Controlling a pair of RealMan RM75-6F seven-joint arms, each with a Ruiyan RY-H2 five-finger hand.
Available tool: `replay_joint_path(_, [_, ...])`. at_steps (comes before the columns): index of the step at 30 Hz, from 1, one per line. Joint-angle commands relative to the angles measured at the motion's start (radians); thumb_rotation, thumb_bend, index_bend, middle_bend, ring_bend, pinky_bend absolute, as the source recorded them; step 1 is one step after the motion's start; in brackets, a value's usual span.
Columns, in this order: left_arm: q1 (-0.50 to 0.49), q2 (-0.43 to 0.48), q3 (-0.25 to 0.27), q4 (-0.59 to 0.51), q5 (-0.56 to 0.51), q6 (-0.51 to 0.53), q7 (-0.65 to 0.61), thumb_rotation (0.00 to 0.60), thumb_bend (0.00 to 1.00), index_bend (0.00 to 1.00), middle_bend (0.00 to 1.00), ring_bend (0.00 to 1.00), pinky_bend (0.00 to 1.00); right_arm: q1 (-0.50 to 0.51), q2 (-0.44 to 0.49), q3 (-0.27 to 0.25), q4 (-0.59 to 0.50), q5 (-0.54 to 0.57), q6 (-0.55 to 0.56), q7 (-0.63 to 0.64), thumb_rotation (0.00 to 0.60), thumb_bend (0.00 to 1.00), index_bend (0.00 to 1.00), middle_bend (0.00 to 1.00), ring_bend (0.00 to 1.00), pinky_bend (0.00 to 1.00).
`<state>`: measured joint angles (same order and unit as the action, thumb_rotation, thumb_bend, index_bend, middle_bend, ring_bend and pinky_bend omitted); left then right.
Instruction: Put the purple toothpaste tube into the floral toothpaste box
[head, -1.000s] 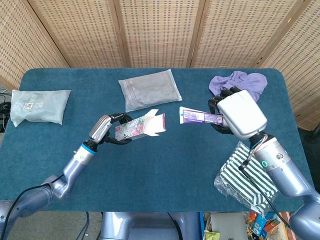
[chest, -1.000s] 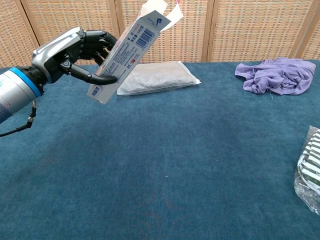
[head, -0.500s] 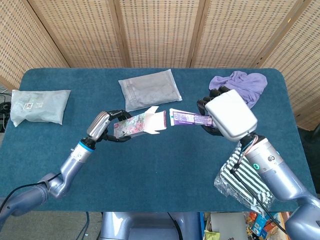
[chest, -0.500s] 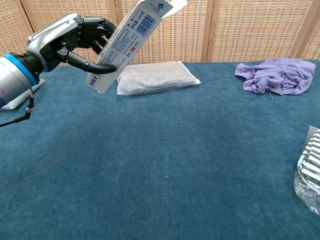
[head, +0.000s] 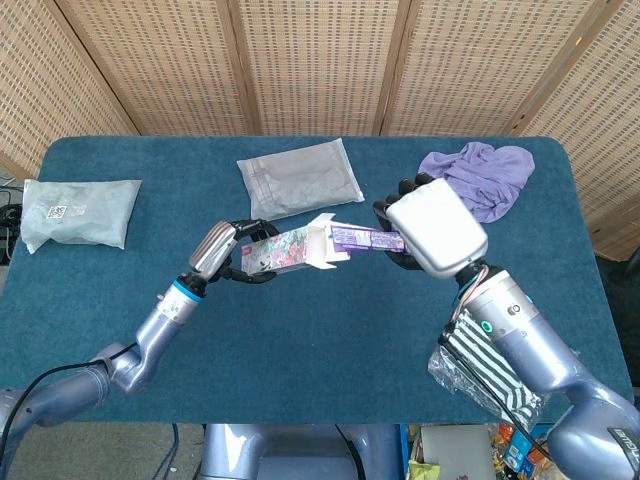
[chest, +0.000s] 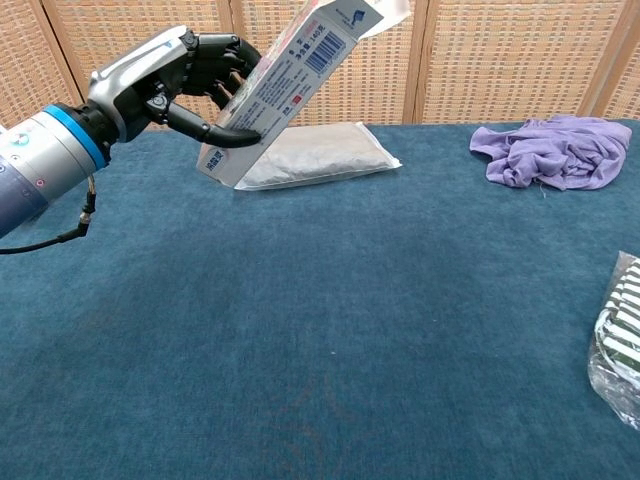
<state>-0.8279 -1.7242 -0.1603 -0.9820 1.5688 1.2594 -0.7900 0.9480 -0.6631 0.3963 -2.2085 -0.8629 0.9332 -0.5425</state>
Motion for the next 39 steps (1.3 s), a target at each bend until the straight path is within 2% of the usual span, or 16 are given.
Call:
replay_joint_path(1, [-0.006, -0.005, -0.004, 0.003, -0.002, -0.004, 0.006, 0.6, 0.3, 0.6, 0.51, 0.45, 0.48, 0.025, -0.023, -0.015, 0.007, 0.021, -0.007, -0.027, 0.6, 0.61, 0.63, 0.63, 0.45, 0.42])
replay_joint_path(8, [-0.022, -0.013, -0.011, 0.005, -0.003, -0.01, 0.017, 0.6, 0.3, 0.6, 0.51, 0.45, 0.48, 0.081, -0.05, -0.041, 0.008, 0.065, -0.012, -0.101, 0.6, 0.61, 0.63, 0.63, 0.45, 0.42])
replay_joint_path(20, [-0.036, -0.034, -0.002, 0.004, 0.004, -0.014, 0.047, 0.6, 0.3, 0.6, 0.51, 0.45, 0.48, 0.191, -0.08, -0.116, -0.006, 0.155, -0.002, -0.297, 0.6, 0.62, 0.63, 0.63, 0.45, 0.42])
replay_joint_path(23, [-0.037, -0.043, -0.004, 0.004, 0.0, -0.015, 0.044, 0.6, 0.3, 0.6, 0.51, 0.45, 0.48, 0.212, -0.089, -0.133, -0.013, 0.167, 0.005, -0.333, 0.6, 0.62, 0.62, 0.59, 0.45, 0.42])
replay_joint_path(25, [-0.038, -0.048, -0.005, 0.005, -0.002, -0.013, 0.041, 0.6, 0.3, 0.6, 0.51, 0.45, 0.48, 0.218, -0.093, -0.141, -0.014, 0.161, 0.01, -0.347, 0.6, 0.49, 0.49, 0.43, 0.4, 0.39])
replay_joint_path(27, [-0.039, -0.055, -0.006, 0.003, -0.004, -0.014, 0.031, 0.6, 0.3, 0.6, 0.51, 0.45, 0.48, 0.217, -0.101, -0.145, -0.014, 0.134, 0.029, -0.352, 0.6, 0.14, 0.18, 0.12, 0.17, 0.21])
replay_joint_path(29, [-0.04, -0.061, -0.008, 0.004, -0.007, -0.015, 0.024, 0.6, 0.3, 0.6, 0.51, 0.45, 0.48, 0.212, -0.108, -0.145, -0.013, 0.111, 0.049, -0.35, 0.6, 0.0, 0.03, 0.0, 0.02, 0.05])
replay_joint_path(31, [-0.041, -0.069, -0.009, 0.008, -0.01, -0.016, 0.02, 0.6, 0.3, 0.6, 0.51, 0.45, 0.48, 0.206, -0.114, -0.14, -0.008, 0.081, 0.069, -0.341, 0.6, 0.0, 0.0, 0.0, 0.0, 0.0])
replay_joint_path(34, [-0.044, -0.081, -0.011, 0.01, -0.016, -0.023, 0.001, 0.6, 0.3, 0.6, 0.51, 0.45, 0.48, 0.183, -0.113, -0.133, 0.004, 0.008, 0.112, -0.323, 0.6, 0.0, 0.0, 0.0, 0.0, 0.0])
replay_joint_path(39, [-0.045, -0.094, -0.011, 0.022, -0.016, -0.021, -0.005, 0.6, 0.3, 0.6, 0.51, 0.45, 0.48, 0.147, -0.078, -0.129, 0.006, -0.03, 0.142, -0.298, 0.6, 0.0, 0.0, 0.0, 0.0, 0.0])
